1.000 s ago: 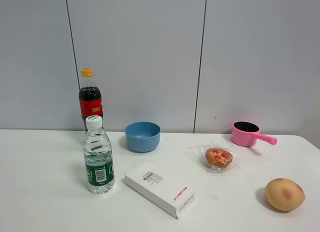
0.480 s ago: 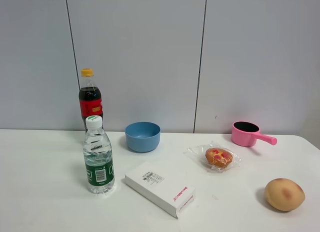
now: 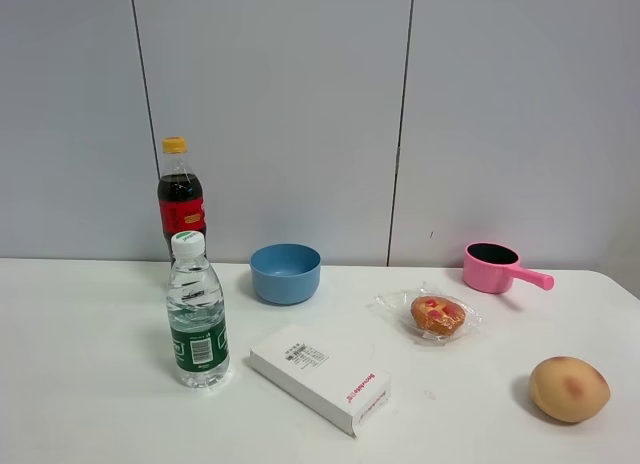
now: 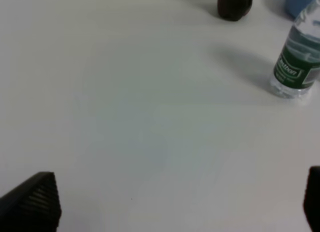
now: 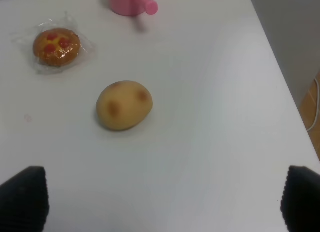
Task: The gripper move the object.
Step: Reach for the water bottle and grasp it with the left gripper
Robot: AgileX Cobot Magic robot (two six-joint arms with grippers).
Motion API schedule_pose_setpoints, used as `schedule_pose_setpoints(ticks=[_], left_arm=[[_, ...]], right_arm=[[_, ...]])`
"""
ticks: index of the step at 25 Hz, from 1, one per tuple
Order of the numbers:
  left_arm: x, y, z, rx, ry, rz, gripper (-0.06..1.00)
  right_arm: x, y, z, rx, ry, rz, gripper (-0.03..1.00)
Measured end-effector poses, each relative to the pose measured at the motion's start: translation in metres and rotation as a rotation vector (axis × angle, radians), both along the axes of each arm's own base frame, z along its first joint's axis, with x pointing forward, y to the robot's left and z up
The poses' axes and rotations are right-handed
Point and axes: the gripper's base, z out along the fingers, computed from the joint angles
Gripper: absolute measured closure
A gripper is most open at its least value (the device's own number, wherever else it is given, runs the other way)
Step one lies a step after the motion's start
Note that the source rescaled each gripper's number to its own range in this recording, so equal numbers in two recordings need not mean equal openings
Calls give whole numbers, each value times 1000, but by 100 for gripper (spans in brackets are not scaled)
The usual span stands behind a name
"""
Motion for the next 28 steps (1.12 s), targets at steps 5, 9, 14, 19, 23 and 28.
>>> schedule_pose_setpoints(ticks=[5,9,14,19,23,28], left_arm=[[12,-2,0,-15,69,-22,-3],[23,-4,10,-24,45,-48,-3],[45,-6,24,-44,-68,-68,-3],[67,-7,31,-41,-122,-86,-3],[81,-7,31,3,-109,-114,-3],[95,-7,26,80,-56,-154,-3]], right_arm=[[0,0,0,0,0,0,-3],[0,0,0,0,0,0,-3],[0,0,0,0,0,0,-3],[0,0,0,0,0,0,-3],[0,0,0,0,0,0,-3],[0,0,0,0,0,0,-3]])
